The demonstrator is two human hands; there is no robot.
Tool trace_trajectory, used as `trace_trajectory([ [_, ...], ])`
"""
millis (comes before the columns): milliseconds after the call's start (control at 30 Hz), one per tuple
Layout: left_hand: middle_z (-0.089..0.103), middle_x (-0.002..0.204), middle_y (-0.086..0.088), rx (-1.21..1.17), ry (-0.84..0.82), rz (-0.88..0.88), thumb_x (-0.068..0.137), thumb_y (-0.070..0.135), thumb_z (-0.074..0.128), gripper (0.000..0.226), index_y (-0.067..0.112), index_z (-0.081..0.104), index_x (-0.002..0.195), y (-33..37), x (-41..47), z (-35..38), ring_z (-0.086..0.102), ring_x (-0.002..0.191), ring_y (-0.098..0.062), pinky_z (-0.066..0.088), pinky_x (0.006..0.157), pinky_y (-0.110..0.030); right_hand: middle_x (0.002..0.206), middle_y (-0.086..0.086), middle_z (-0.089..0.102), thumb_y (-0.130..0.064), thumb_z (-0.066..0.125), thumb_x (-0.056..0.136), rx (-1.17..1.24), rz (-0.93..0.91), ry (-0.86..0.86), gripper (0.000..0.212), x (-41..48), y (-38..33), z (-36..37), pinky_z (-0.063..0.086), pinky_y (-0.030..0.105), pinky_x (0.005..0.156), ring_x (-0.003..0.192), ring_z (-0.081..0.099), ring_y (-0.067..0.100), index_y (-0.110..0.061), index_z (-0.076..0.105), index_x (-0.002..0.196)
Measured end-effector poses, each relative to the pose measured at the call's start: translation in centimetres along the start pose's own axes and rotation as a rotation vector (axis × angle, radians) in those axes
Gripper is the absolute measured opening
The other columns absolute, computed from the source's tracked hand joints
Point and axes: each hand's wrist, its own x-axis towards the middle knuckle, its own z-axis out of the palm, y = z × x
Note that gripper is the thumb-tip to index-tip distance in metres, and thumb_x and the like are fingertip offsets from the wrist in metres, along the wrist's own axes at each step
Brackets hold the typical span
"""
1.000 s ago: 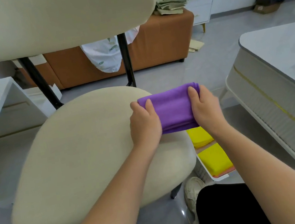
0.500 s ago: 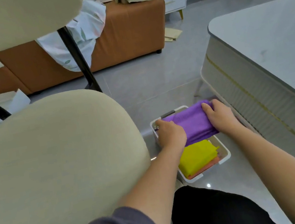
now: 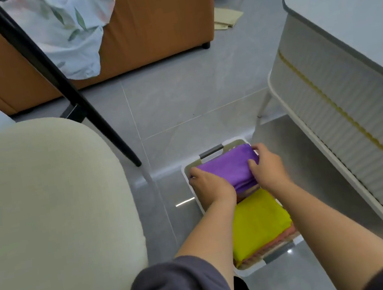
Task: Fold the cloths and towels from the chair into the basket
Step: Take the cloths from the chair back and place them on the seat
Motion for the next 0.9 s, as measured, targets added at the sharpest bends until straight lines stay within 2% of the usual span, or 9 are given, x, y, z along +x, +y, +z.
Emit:
trace_trajectory([
  [67,0.035,0.133,-0.016,0.059,0.02,0.039,0.091,-0.006,0.033,0.041,0.009,0.032,0.13,-0.2,1.4,1.2,0.053,0.11,-0.037,0.045,0.087,-0.042,0.13,0.015,0.054,-0.013,0.05,0.093,-0.056,-0.044,0.036,0.045,1.3,0.6,1.5,0.042,0.038,0.095,0.116,0.052,0.034,-0.013,0.04,0.137],
  [133,0.029,0.14,-0.014,0.181,-0.026,0.098,0.091,-0.004,0.033,0.046,0.013,0.032,0.134,-1.0,2.6,2.3,0.046,0.119,-0.036,0.041,0.095,-0.042,0.132,0.014,0.05,-0.014,0.05,0.093,-0.196,-0.091,0.018,0.049,2.2,1.4,3.0,0.043,0.041,0.093,0.115,0.052,0.035,-0.016,0.036,0.14],
  [233,0.007,0.157,-0.007,0.517,-0.126,0.288,0.096,0.005,0.034,0.053,0.018,0.023,0.146,-2.7,3.9,3.3,0.017,0.142,-0.029,0.03,0.108,-0.04,0.131,0.013,0.053,-0.013,0.068,0.08,-0.519,-0.287,0.069,0.053,2.4,2.3,4.6,0.047,0.041,0.082,0.111,0.056,0.035,-0.015,0.051,0.13],
  [300,0.0,0.159,-0.003,0.722,-0.186,0.409,0.099,0.012,0.033,0.054,0.019,0.015,0.149,-3.7,4.3,3.8,0.002,0.146,-0.026,0.02,0.114,-0.04,0.14,0.014,0.049,-0.016,0.073,0.075,-0.644,-0.425,0.046,0.06,2.5,2.9,5.2,0.045,0.04,0.091,0.124,0.05,0.031,-0.011,0.052,0.131],
  [400,-0.004,0.159,-0.005,1.049,-0.279,0.467,0.102,0.023,0.025,0.054,0.018,0.004,0.151,-4.6,4.2,4.3,-0.003,0.146,-0.026,0.005,0.117,-0.043,0.159,0.004,0.014,-0.019,0.036,0.099,-0.759,-0.384,-0.203,0.052,2.8,3.9,5.9,0.021,0.038,0.114,0.146,0.015,0.019,-0.015,0.021,0.149],
  [500,-0.007,0.159,-0.009,1.346,-0.29,0.498,0.102,0.031,0.021,0.057,0.015,-0.005,0.151,-4.5,4.3,4.0,-0.003,0.145,-0.033,-0.003,0.115,-0.052,0.16,0.004,0.002,-0.012,0.026,0.1,-0.787,-0.334,-0.327,0.054,3.1,3.6,5.7,0.012,0.042,0.117,0.147,0.005,0.018,-0.015,0.01,0.152],
  [567,-0.008,0.158,-0.012,1.408,-0.283,0.493,0.102,0.032,0.022,0.06,0.013,-0.007,0.15,-4.1,4.1,3.3,-0.004,0.145,-0.034,-0.003,0.114,-0.055,0.16,0.005,-0.002,-0.007,0.029,0.098,-0.754,-0.344,-0.347,0.059,2.8,2.9,4.9,0.009,0.043,0.117,0.147,0.002,0.02,-0.015,0.006,0.152],
  [733,-0.001,0.158,-0.016,1.416,-0.229,0.506,0.1,0.032,0.033,0.066,0.004,-0.001,0.149,-2.2,1.2,-0.7,-0.003,0.145,-0.032,-0.002,0.113,-0.057,0.16,0.007,0.005,-0.008,0.035,0.098,-0.621,-0.347,-0.153,0.06,0.0,2.3,2.5,0.012,0.038,0.116,0.147,0.006,0.022,-0.013,0.009,0.152],
  [900,0.031,0.148,-0.015,1.472,-0.218,0.628,0.088,0.025,0.056,0.06,0.012,0.035,0.142,0.5,-3.6,-7.0,0.018,0.141,-0.032,0.002,0.113,-0.058,0.159,0.005,0.01,-0.011,0.036,0.099,-0.535,-0.341,-0.184,0.056,-5.7,1.8,-0.1,0.016,0.037,0.116,0.146,0.011,0.021,-0.014,0.016,0.151],
])
